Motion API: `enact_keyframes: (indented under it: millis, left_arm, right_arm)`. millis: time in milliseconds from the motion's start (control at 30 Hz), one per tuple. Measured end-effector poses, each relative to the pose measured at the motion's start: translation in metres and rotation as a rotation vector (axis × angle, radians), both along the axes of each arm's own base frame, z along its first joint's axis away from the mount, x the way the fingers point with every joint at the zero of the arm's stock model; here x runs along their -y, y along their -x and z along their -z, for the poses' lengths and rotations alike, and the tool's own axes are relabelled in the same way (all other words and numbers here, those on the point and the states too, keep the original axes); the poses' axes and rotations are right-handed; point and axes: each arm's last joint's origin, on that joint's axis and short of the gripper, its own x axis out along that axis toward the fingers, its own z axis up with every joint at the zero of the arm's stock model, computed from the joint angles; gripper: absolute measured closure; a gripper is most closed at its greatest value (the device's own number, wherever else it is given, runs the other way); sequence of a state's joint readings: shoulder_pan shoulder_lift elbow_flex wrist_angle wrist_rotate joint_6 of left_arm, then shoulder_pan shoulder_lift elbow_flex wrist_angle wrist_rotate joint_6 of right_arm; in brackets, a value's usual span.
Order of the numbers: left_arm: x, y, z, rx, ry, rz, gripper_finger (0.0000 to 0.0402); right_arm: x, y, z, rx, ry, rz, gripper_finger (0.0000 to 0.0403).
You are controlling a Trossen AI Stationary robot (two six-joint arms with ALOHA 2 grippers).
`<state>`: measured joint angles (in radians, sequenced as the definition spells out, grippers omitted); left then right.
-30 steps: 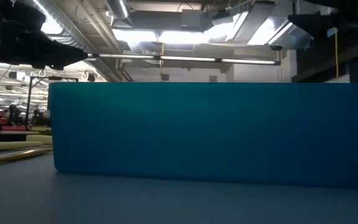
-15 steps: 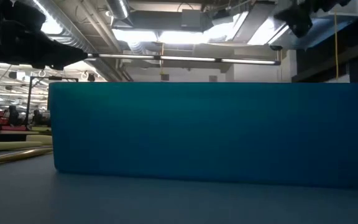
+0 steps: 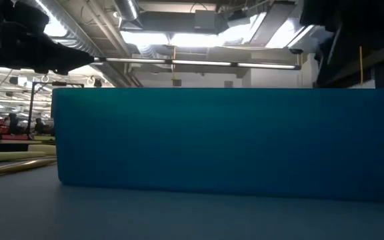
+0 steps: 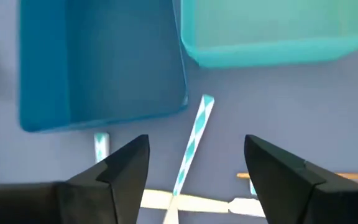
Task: Sort silverware by color (type)
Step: Put the white and blue knife into the orange bin
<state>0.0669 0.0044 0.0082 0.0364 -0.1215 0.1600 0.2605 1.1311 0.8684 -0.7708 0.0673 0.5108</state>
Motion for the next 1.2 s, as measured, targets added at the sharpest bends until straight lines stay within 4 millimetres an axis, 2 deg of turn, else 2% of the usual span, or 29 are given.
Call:
enact_keyframes:
  millis: [333,700,967,1200]
  left_arm:
    - [0.000,0.000,0.000,0.001,0.000,0.000,0.0269]
    - [0.000,0.000,0.000,-0.002,0.000,0.000,0.0269]
    - [0.000,0.000,0.000,-0.002,0.000,0.000,0.0269]
    - [0.000,0.000,0.000,-0.002,0.000,0.000,0.0269]
  right_arm:
    - [-0.036,-0.013,0.042,-0.202,0.097,-0.003,0.0155]
    - [-0.054,-0.022,0.082,-0.389,0.106,0.039,0.0155]
    - [-0.056,-0.025,0.098,-0.458,0.120,0.035,0.0155]
    - [-0.056,-0.026,0.099,-0.461,0.114,0.032,0.0155]
